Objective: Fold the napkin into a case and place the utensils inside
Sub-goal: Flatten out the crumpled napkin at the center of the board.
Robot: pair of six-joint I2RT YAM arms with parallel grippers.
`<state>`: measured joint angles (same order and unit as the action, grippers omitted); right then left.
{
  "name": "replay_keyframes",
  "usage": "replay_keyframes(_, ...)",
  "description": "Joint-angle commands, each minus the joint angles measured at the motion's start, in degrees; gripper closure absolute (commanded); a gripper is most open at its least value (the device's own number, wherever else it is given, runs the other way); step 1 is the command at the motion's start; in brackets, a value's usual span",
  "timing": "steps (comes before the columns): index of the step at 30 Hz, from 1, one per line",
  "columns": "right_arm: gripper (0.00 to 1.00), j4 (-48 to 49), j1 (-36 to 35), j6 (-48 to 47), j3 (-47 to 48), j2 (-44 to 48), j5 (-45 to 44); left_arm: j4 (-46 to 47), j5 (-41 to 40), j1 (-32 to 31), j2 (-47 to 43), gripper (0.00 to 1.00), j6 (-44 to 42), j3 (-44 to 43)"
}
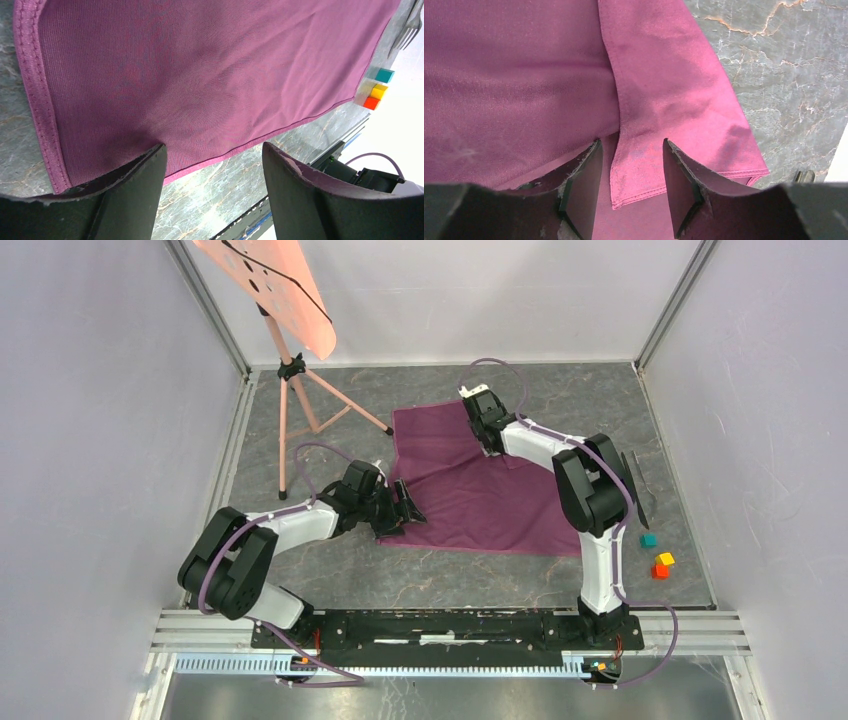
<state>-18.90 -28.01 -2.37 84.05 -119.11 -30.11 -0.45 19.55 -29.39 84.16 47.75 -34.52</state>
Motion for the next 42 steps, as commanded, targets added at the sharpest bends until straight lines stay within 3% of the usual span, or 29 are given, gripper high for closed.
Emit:
replay_keyframes(1,0.47,1.8,0.1,1.6,-0.1,0.1,0.4,-1.3,-3.3,0.0,0.1,0.22,0.2,1.5)
replay_keyframes(7,0.50,2.2,0.1,1.2,0.0,-0.5,-5.6,-1.7,-3.8,0.0,0.2,0.22,0.2,1.7)
replay_keyframes(15,0.61,0.7,0.7,-0.9,5.1,-3.6,-6.5,-1.7,-4.3,0.0,0.0,0.21,0.2,2.4)
replay_keyframes(21,0.54,2.2,0.1,2.2,0.1,0.8,1.1,-1.3,-4.0,0.0,0.2,0.21,0.2,2.5)
replay_keyframes(27,0.47,4.7,-0.5,2.3,-5.0,4.9,1.3,-1.2,-3.3,0.0,0.4,0.21,0.1,2.2)
replay_keyframes(35,0.43,6.0,-0.6,2.3,-5.7,3.4,3.1,-1.0,-3.5,0.0,-0.1,0.21,0.2,2.6)
replay_keyframes(42,0.46,6.8,-0.2,1.6,-3.3,-0.7,-3.8,-1.2,-3.6,0.0,0.2,0.21,0.0,2.8)
